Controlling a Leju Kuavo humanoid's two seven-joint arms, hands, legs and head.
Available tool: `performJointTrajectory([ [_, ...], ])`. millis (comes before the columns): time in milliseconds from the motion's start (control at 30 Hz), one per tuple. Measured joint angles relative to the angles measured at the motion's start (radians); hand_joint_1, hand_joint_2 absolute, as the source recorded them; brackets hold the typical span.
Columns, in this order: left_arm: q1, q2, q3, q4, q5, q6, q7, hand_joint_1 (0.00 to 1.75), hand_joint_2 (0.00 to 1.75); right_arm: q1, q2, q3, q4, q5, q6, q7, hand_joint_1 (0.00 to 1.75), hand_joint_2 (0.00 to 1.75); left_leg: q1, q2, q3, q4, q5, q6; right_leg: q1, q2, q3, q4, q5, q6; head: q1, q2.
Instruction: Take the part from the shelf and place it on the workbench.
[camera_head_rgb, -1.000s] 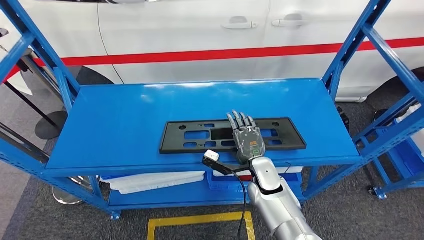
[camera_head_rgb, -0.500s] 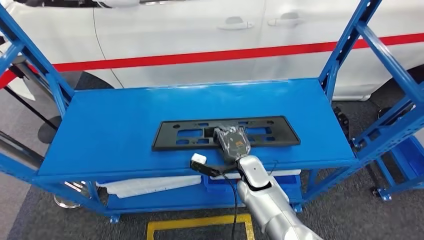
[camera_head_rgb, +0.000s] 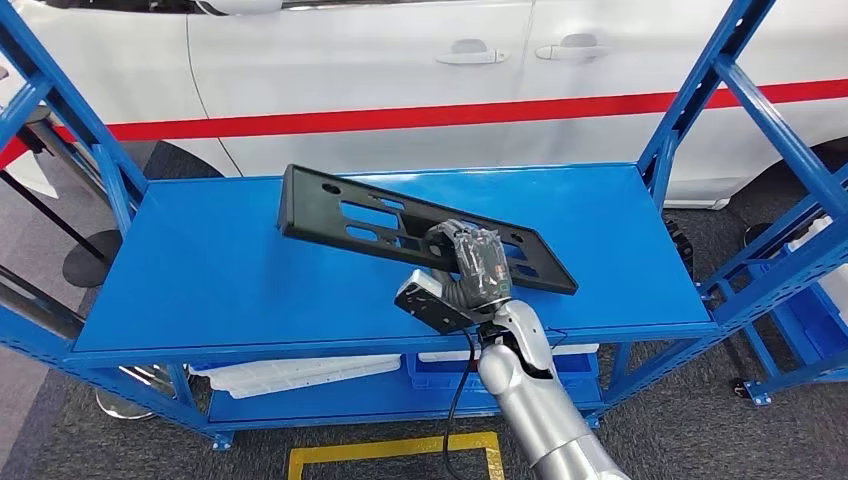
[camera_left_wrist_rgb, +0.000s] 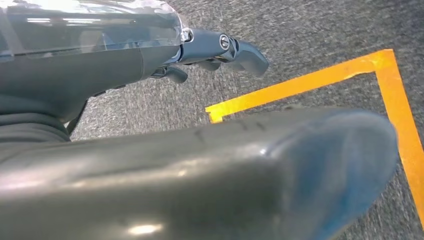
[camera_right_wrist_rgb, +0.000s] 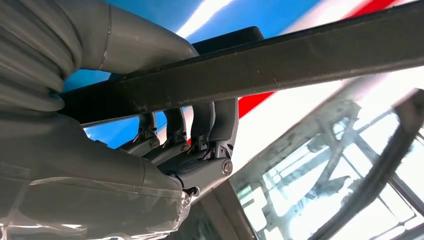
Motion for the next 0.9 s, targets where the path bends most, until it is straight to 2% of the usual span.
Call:
performJointTrajectory([
  [100, 0.000, -0.001, 0.002, 0.000, -0.011, -0.007, 0.000, 0.00, 0.00, 0.081, -0.035, -0.012, -0.169, -0.160, 0.000, -0.043, 1.75, 1.75, 0.000, 0.000, -0.015, -0.002, 0.012, 0.011, -0.007, -0.002, -0.063, 0.175, -0.116, 0.012, 0.000, 0.000],
  [133, 0.002, -0.001, 0.002, 0.000, -0.015, -0.010, 0.000, 0.00, 0.00, 0.110, -0.050, -0.018, -0.231, -0.212, -0.001, -0.058, 1.75, 1.75, -0.001, 0.000, -0.022, -0.001, 0.016, 0.011, -0.009, -0.003, -0.075, 0.217, -0.134, 0.015, 0.000, 0.000],
  [167, 0.003, -0.001, 0.002, 0.000, -0.018, -0.012, 0.000, 0.00, 0.00, 0.136, -0.064, -0.023, -0.286, -0.255, -0.002, -0.070, 1.75, 1.75, -0.001, 0.000, -0.029, 0.001, 0.020, 0.011, -0.010, -0.003, -0.070, 0.226, -0.133, 0.016, 0.000, 0.000],
  [200, 0.004, -0.001, 0.002, 0.000, -0.020, -0.013, 0.000, 0.00, 0.00, 0.162, -0.079, -0.029, -0.342, -0.297, -0.002, -0.084, 1.75, 1.75, -0.001, -0.001, -0.036, 0.003, 0.024, 0.009, -0.012, -0.004, -0.045, 0.195, -0.114, 0.017, 0.000, 0.000],
  [300, 0.004, -0.001, 0.002, 0.000, -0.025, -0.016, -0.002, 0.00, 0.00, 0.232, -0.119, -0.045, -0.491, -0.397, -0.010, -0.137, 1.75, 1.75, -0.003, -0.002, -0.054, 0.013, 0.034, -0.002, -0.011, -0.004, 0.079, 0.000, -0.048, 0.011, 0.000, 0.000],
  [333, 0.003, -0.001, 0.002, 0.000, -0.026, -0.016, -0.004, 0.00, 0.00, 0.253, -0.132, -0.051, -0.536, -0.424, -0.014, -0.156, 1.75, 1.75, -0.004, -0.002, -0.056, 0.015, 0.038, -0.007, -0.009, -0.003, 0.098, -0.036, -0.039, 0.007, 0.000, 0.000],
  [433, 0.003, -0.001, 0.001, 0.000, -0.027, -0.019, -0.008, 0.00, 0.00, 0.314, -0.172, -0.072, -0.647, -0.486, -0.025, -0.198, 1.75, 1.75, -0.004, -0.004, -0.060, 0.013, 0.051, -0.024, -0.007, -0.004, 0.092, -0.050, -0.023, -0.009, 0.000, 0.000],
  [467, 0.003, 0.000, 0.001, 0.000, -0.027, -0.019, -0.010, 0.00, 0.00, 0.332, -0.183, -0.080, -0.678, -0.505, -0.028, -0.210, 1.75, 1.75, -0.004, -0.004, -0.066, 0.020, 0.040, -0.029, -0.009, -0.006, 0.086, -0.052, -0.015, -0.017, 0.000, 0.000],
  [500, 0.004, 0.000, 0.001, 0.000, -0.027, -0.019, -0.011, 0.00, 0.00, 0.351, -0.192, -0.087, -0.705, -0.523, -0.030, -0.220, 1.75, 1.75, -0.003, -0.004, -0.075, 0.042, 0.012, -0.033, -0.011, -0.008, 0.079, -0.054, -0.007, -0.025, 0.000, 0.000],
  [533, 0.004, 0.000, 0.001, 0.000, -0.027, -0.020, -0.012, 0.00, 0.00, 0.369, -0.202, -0.095, -0.731, -0.540, -0.032, -0.231, 1.75, 1.75, -0.002, -0.003, -0.089, 0.084, -0.030, -0.037, -0.013, -0.010, 0.071, -0.056, 0.002, -0.031, 0.000, 0.000],
  [600, 0.004, 0.000, 0.001, 0.000, -0.029, -0.020, -0.012, 0.00, 0.00, 0.404, -0.219, -0.111, -0.773, -0.561, -0.034, -0.246, 1.75, 1.75, 0.000, -0.002, -0.122, 0.213, -0.124, -0.043, -0.010, -0.013, 0.049, -0.054, 0.018, -0.037, 0.000, 0.000],
  [633, 0.004, 0.000, 0.001, 0.000, -0.029, -0.020, -0.012, 0.00, 0.00, 0.418, -0.227, -0.118, -0.789, -0.566, -0.034, -0.250, 1.75, 1.75, 0.000, -0.002, -0.130, 0.268, -0.150, -0.044, -0.009, -0.014, 0.037, -0.052, 0.027, -0.037, 0.000, 0.000],
  [667, 0.003, 0.001, 0.001, 0.000, -0.030, -0.020, -0.012, 0.00, 0.00, 0.430, -0.234, -0.124, -0.802, -0.569, -0.034, -0.252, 1.75, 1.75, 0.000, -0.002, -0.123, 0.294, -0.155, -0.044, -0.007, -0.015, 0.024, -0.050, 0.034, -0.037, 0.000, 0.000],
  [700, 0.003, 0.001, 0.001, 0.000, -0.030, -0.021, -0.012, 0.00, 0.00, 0.438, -0.239, -0.129, -0.813, -0.569, -0.034, -0.253, 1.75, 1.75, -0.001, -0.002, -0.097, 0.283, -0.141, -0.041, -0.005, -0.015, 0.012, -0.047, 0.042, -0.037, 0.000, 0.000],
  [733, 0.002, 0.001, 0.001, 0.000, -0.030, -0.021, -0.013, 0.00, 0.00, 0.445, -0.243, -0.133, -0.822, -0.569, -0.034, -0.253, 1.75, 1.75, -0.003, -0.002, -0.054, 0.235, -0.116, -0.035, -0.003, -0.014, 0.002, -0.044, 0.048, -0.036, 0.000, 0.000],
  [767, 0.000, 0.003, 0.001, 0.000, -0.030, -0.021, -0.013, 0.00, 0.00, 0.450, -0.246, -0.136, -0.831, -0.569, -0.034, -0.254, 1.75, 1.75, -0.007, -0.002, 0.001, 0.159, -0.101, -0.025, -0.001, -0.014, -0.006, -0.042, 0.054, -0.035, 0.000, 0.000],
  [800, -0.002, 0.005, 0.001, 0.000, -0.030, -0.021, -0.013, 0.00, 0.00, 0.453, -0.248, -0.139, -0.838, -0.569, -0.034, -0.254, 1.75, 1.75, -0.010, -0.001, 0.051, 0.084, -0.093, -0.016, 0.000, -0.014, -0.013, -0.040, 0.061, -0.032, 0.000, 0.000],
  [833, -0.004, 0.007, 0.001, 0.000, -0.030, -0.021, -0.015, 0.00, 0.00, 0.455, -0.250, -0.141, -0.845, -0.570, -0.034, -0.255, 1.75, 1.75, -0.014, 0.000, 0.087, 0.029, -0.091, -0.010, 0.000, -0.015, -0.016, -0.040, 0.067, -0.027, 0.000, 0.000],
  [867, -0.007, 0.009, 0.001, -0.001, -0.030, -0.022, -0.017, 0.00, 0.00, 0.456, -0.252, -0.143, -0.850, -0.573, -0.034, -0.258, 1.75, 1.75, -0.018, 0.000, 0.105, -0.006, -0.095, -0.004, -0.002, -0.016, -0.019, -0.041, 0.073, -0.022, 0.000, 0.000],
  [900, -0.008, 0.009, 0.001, -0.001, -0.030, -0.025, -0.022, 0.00, 0.00, 0.460, -0.254, -0.144, -0.855, -0.578, -0.035, -0.262, 1.75, 1.75, -0.021, 0.001, 0.105, -0.014, -0.092, -0.002, -0.003, -0.017, -0.019, -0.043, 0.079, -0.015, 0.000, 0.000],
])
